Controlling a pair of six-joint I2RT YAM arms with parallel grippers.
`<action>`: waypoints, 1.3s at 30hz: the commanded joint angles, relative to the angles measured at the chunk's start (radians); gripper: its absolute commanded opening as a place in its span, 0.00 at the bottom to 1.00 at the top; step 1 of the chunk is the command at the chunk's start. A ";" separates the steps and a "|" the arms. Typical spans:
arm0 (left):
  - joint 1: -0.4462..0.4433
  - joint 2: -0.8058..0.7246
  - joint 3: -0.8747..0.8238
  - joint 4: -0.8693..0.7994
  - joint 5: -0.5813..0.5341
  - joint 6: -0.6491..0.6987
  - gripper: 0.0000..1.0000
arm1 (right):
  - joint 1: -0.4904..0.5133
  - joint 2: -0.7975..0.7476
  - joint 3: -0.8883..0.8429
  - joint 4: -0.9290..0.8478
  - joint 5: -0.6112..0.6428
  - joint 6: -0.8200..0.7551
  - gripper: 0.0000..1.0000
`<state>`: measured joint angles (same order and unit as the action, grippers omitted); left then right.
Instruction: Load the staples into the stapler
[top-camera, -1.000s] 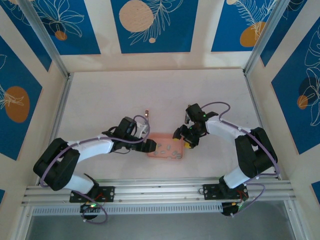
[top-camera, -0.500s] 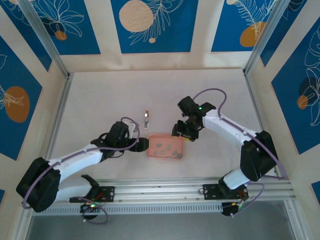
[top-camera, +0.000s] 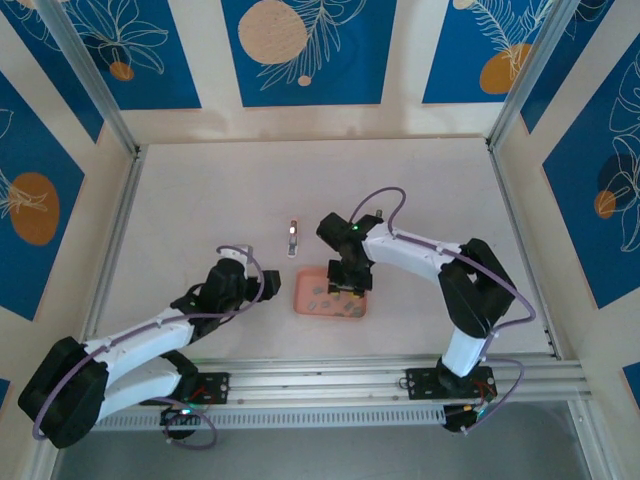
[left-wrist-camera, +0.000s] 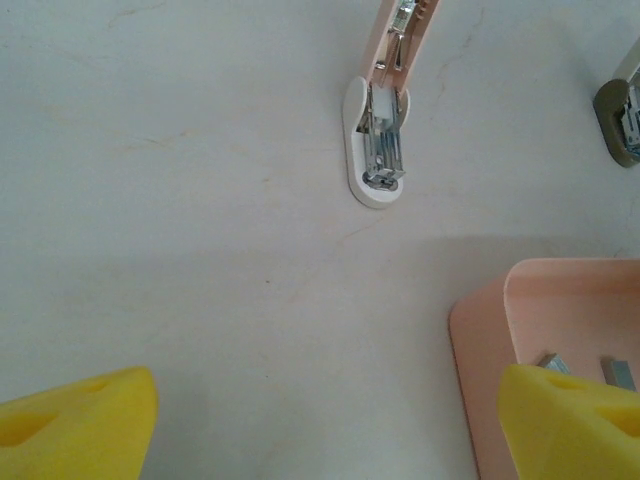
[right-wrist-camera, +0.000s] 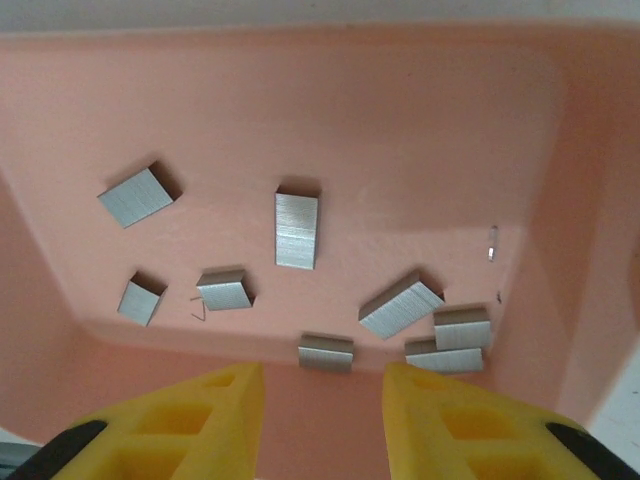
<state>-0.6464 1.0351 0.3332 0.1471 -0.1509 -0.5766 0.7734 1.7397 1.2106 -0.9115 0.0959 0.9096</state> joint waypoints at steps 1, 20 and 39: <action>-0.001 -0.008 -0.002 0.022 -0.024 0.036 0.88 | 0.015 0.040 0.038 0.012 0.033 0.037 0.35; 0.004 -0.004 0.013 -0.003 -0.022 0.070 0.89 | 0.013 0.135 0.072 0.054 0.027 0.011 0.30; 0.004 -0.010 0.022 -0.035 -0.024 0.091 0.88 | 0.013 0.192 0.118 0.020 0.060 -0.008 0.28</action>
<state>-0.6456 1.0351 0.3336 0.1368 -0.1589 -0.5129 0.7834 1.9194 1.2972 -0.8730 0.1261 0.9138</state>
